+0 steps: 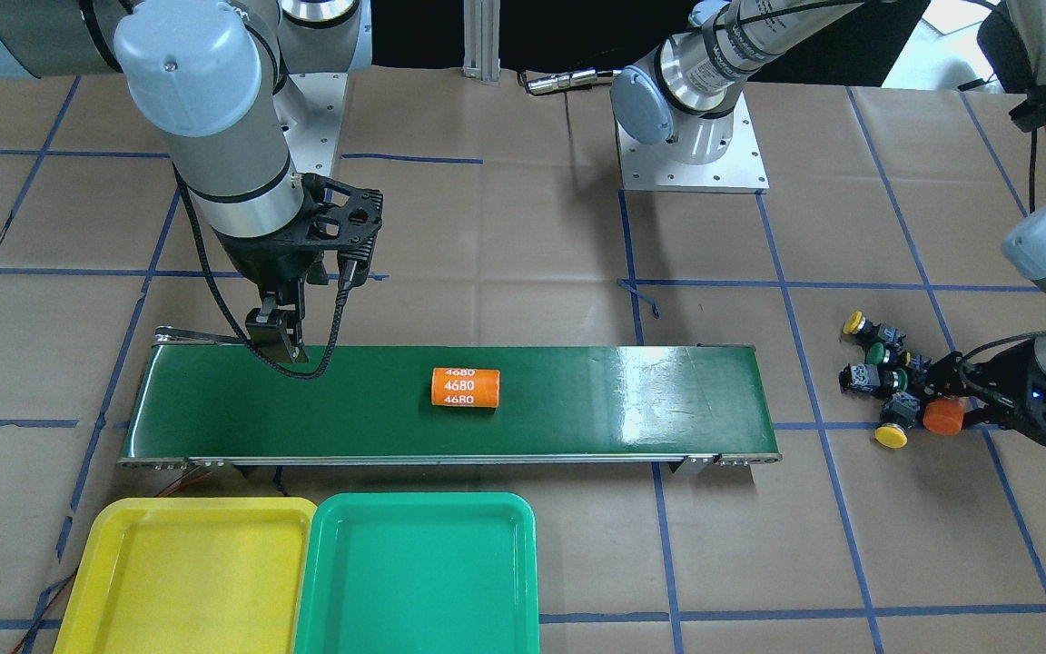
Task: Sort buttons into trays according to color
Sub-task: 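Return the left gripper to the pile and grasp another orange cylinder, then place the second orange cylinder on the conveyor and withdraw the left gripper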
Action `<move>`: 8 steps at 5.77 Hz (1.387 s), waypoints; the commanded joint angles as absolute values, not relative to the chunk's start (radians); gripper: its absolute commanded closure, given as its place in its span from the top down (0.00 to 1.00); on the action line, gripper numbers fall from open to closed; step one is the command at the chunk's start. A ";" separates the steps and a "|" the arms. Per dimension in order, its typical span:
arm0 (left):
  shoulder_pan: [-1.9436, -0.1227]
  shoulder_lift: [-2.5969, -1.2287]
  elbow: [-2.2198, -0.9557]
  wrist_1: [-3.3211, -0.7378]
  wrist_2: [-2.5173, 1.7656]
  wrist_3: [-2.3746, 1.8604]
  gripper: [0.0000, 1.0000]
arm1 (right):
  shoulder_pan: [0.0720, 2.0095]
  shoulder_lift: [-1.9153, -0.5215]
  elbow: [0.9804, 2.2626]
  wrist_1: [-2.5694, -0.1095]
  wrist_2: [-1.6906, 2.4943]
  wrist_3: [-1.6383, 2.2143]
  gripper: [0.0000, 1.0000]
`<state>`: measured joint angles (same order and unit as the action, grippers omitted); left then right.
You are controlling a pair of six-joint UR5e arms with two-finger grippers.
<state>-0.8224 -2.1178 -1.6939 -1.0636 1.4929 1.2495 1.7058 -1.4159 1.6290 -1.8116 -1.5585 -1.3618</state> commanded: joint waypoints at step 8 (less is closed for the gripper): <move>-1.493 -1.922 -1.695 -1.137 1.424 1.301 0.15 | 1.706 -1.416 1.629 -1.810 -1.555 -1.364 1.00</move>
